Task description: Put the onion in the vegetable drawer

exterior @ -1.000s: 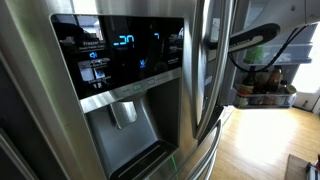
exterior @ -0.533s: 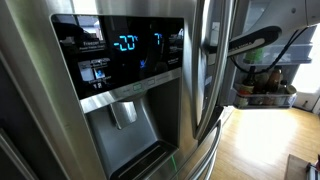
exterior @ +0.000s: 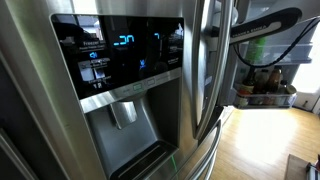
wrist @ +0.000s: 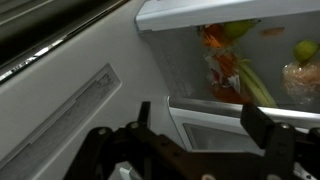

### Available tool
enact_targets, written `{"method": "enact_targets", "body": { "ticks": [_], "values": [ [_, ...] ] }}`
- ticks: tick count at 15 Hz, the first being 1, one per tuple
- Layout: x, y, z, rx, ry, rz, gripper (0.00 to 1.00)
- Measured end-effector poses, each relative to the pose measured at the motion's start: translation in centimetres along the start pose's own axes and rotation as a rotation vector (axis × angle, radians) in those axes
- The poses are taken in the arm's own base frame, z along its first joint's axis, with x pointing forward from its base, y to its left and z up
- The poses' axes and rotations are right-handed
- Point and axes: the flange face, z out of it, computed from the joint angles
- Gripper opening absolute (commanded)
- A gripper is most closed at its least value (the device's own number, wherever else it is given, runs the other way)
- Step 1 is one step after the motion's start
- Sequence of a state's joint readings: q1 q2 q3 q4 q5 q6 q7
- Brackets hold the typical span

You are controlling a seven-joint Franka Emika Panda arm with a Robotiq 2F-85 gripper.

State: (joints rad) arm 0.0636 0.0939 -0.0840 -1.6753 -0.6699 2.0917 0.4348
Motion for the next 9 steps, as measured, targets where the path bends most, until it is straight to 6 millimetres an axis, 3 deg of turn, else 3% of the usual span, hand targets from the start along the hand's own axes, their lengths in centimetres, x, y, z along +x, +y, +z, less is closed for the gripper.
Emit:
{"method": "enact_targets", "body": {
  "ticks": [5, 9],
  "values": [
    [-1.0, 1.9, -2.7, 0.098, -0.096, 0.143, 1.00],
    [-1.6, 3.7, -3.4, 0.147, -0.122, 0.233, 1.00]
  ]
}}
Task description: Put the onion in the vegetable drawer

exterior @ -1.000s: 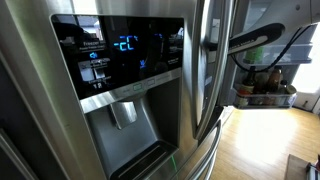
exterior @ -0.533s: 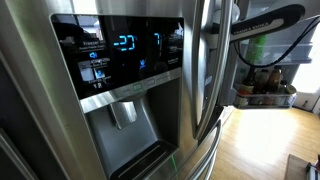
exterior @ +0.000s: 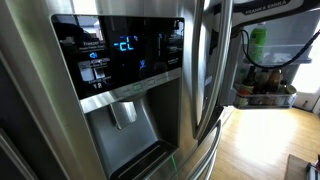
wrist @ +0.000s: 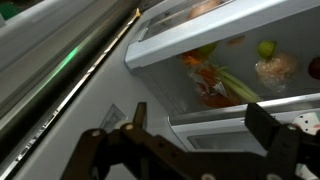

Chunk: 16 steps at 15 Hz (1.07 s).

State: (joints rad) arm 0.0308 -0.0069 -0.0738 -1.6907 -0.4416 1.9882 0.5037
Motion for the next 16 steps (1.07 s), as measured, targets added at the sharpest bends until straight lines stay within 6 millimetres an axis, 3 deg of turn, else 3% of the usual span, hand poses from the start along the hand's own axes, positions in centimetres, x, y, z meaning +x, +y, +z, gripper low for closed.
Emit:
{"method": "enact_targets", "body": {
  "ticks": [8, 16],
  "values": [
    [-1.9, 1.4, 0.0, 0.187, -0.045, 0.098, 1.00],
    [-3.4, 2.6, 0.0, 0.269, 0.006, 0.046, 1.00]
  ]
}}
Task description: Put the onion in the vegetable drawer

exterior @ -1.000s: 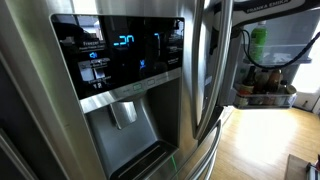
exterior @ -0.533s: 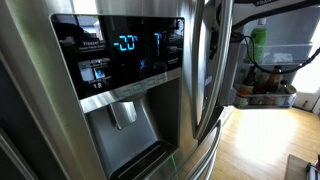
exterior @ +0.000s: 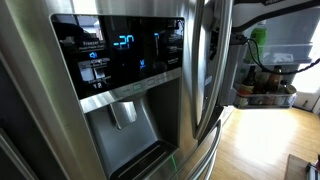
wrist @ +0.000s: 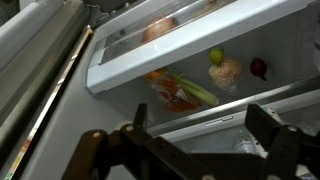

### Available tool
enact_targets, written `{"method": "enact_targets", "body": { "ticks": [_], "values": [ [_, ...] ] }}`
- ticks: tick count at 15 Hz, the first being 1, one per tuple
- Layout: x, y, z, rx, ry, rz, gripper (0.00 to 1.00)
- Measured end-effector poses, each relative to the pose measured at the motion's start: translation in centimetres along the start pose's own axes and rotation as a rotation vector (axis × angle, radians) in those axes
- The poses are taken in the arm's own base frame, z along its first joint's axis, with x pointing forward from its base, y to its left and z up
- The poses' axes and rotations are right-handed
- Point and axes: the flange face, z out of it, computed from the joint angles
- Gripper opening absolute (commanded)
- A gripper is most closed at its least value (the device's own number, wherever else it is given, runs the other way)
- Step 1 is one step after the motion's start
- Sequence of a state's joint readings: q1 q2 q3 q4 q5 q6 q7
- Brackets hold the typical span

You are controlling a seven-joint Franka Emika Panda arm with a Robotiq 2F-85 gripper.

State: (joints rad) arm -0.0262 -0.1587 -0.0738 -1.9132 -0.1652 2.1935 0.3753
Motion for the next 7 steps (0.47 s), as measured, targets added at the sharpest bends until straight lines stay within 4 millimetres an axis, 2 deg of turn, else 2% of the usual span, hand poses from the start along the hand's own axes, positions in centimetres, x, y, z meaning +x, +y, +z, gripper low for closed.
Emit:
{"method": "enact_targets", "body": {
  "ticks": [7],
  "values": [
    [-0.47, 0.42, -0.26, 0.006, 0.003, -0.029, 1.00]
  ]
}}
